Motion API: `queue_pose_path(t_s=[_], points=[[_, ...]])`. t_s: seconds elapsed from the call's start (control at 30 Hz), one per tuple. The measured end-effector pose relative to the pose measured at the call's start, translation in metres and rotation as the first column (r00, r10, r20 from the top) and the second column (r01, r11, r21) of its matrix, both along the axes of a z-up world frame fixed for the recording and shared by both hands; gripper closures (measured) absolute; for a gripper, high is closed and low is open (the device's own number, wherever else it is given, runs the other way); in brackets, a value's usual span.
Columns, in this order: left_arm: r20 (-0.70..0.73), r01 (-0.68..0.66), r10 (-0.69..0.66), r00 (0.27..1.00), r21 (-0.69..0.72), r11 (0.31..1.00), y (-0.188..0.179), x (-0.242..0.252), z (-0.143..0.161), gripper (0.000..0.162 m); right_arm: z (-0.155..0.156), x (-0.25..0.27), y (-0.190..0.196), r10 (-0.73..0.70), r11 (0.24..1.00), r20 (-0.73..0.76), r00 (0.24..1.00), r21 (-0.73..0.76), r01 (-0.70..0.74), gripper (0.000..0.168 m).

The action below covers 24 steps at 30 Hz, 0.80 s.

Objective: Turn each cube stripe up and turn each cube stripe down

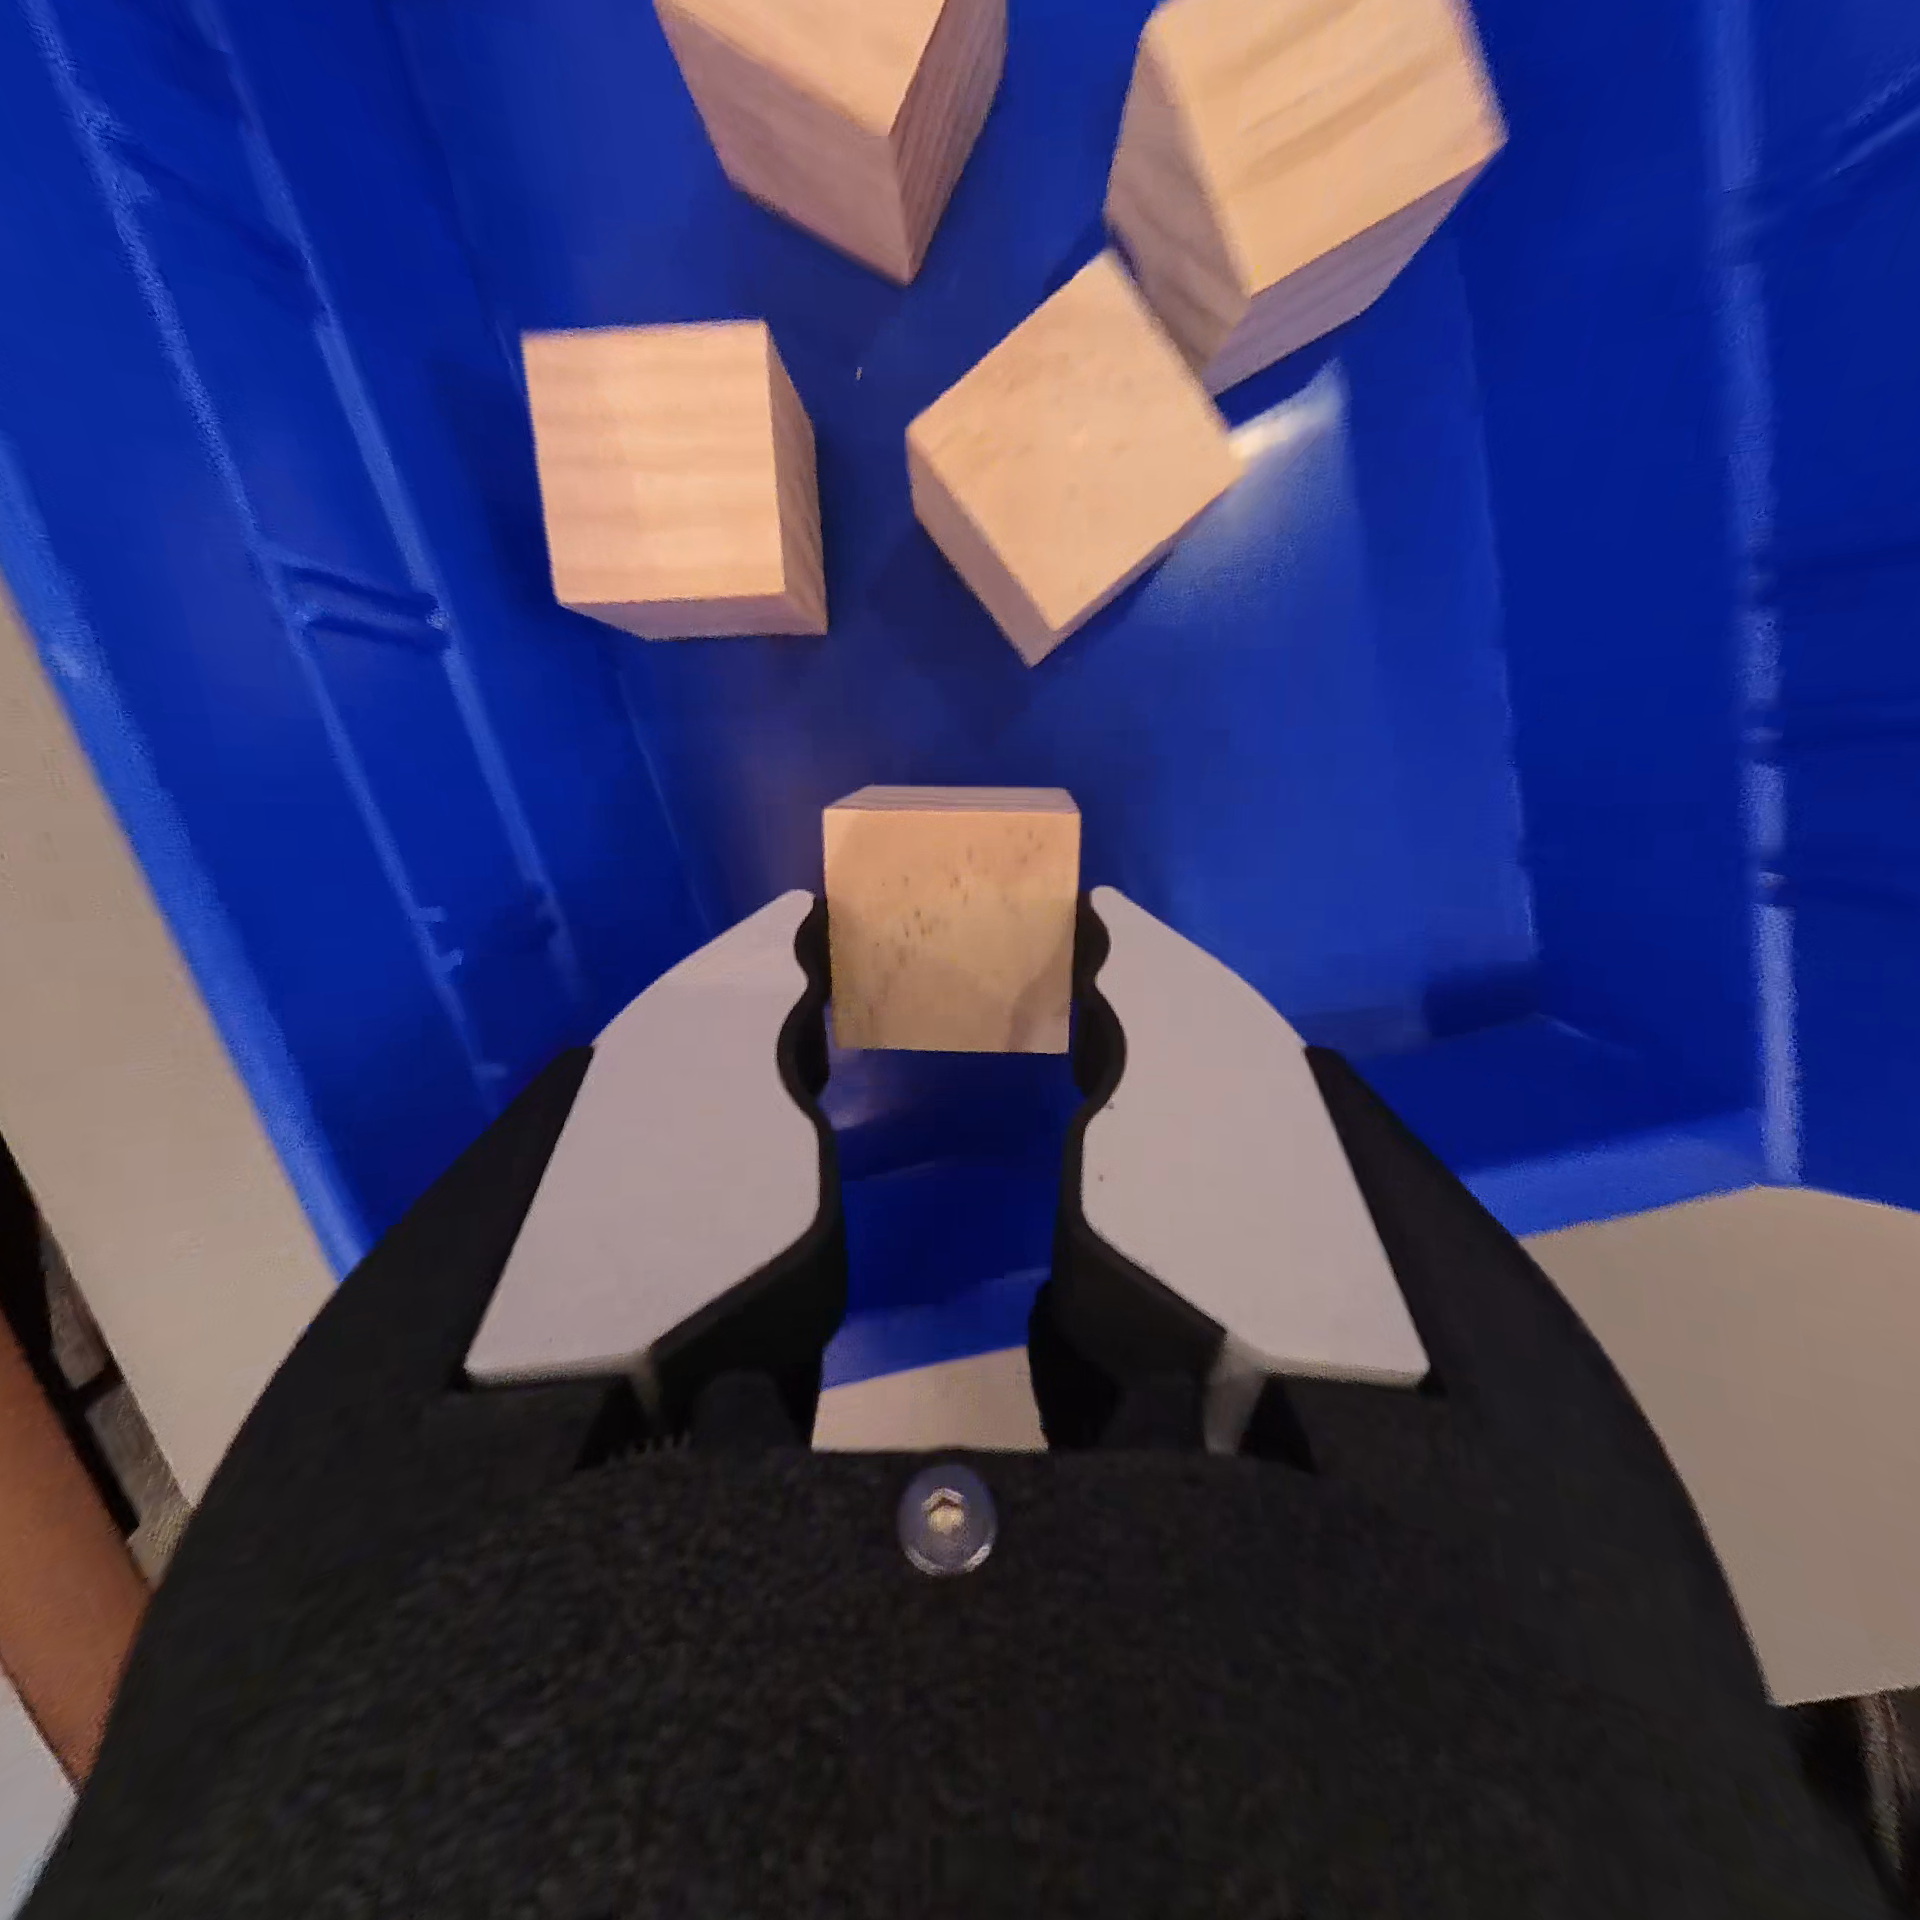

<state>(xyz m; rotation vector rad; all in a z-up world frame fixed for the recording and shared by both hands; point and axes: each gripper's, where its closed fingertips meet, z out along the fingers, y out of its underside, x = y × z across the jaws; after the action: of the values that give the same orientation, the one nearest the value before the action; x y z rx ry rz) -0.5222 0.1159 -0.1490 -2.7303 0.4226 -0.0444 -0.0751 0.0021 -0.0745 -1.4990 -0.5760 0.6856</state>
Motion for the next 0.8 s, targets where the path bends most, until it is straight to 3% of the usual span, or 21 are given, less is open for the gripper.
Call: queue_pose_path(t_s=[0.03,0.27,0.43,0.53,0.6,0.67,0.8], points=[[0.022,0.01,-0.01,1.0,0.032,0.999,-0.001,0.006,0.011,0.118,0.0,0.0,0.0,0.0,1.0,0.001,1.0,0.001,0.0,0.122],[0.18,0.175,-0.222,0.958,0.244,0.954,-0.019,0.099,0.085,0.118,-0.001,0.0,0.002,-0.008,1.0,0.009,1.0,0.0,0.008,0.122],[0.155,0.282,-0.352,0.923,0.348,0.894,-0.032,0.165,0.106,0.118,-0.001,0.001,0.003,-0.017,1.0,0.01,1.0,-0.001,0.017,0.123],[0.253,0.316,-0.427,0.868,0.383,0.868,-0.04,0.213,0.111,0.118,-0.001,0.003,0.003,-0.02,1.0,0.0,1.0,-0.006,0.02,0.123],[0.365,0.326,-0.472,0.802,0.394,0.859,-0.046,0.248,0.111,0.118,0.0,0.003,0.003,-0.021,1.0,-0.006,1.0,-0.01,0.021,0.123],[0.52,0.324,-0.501,0.692,0.396,0.859,-0.054,0.284,0.114,0.118,0.0,0.003,0.003,-0.021,1.0,-0.009,1.0,-0.009,0.021,0.122],[0.808,0.33,-0.462,0.364,0.353,0.876,-0.072,0.346,0.127,0.118,0.001,0.003,0.002,-0.006,1.0,-0.026,1.0,-0.013,0.006,0.122]])
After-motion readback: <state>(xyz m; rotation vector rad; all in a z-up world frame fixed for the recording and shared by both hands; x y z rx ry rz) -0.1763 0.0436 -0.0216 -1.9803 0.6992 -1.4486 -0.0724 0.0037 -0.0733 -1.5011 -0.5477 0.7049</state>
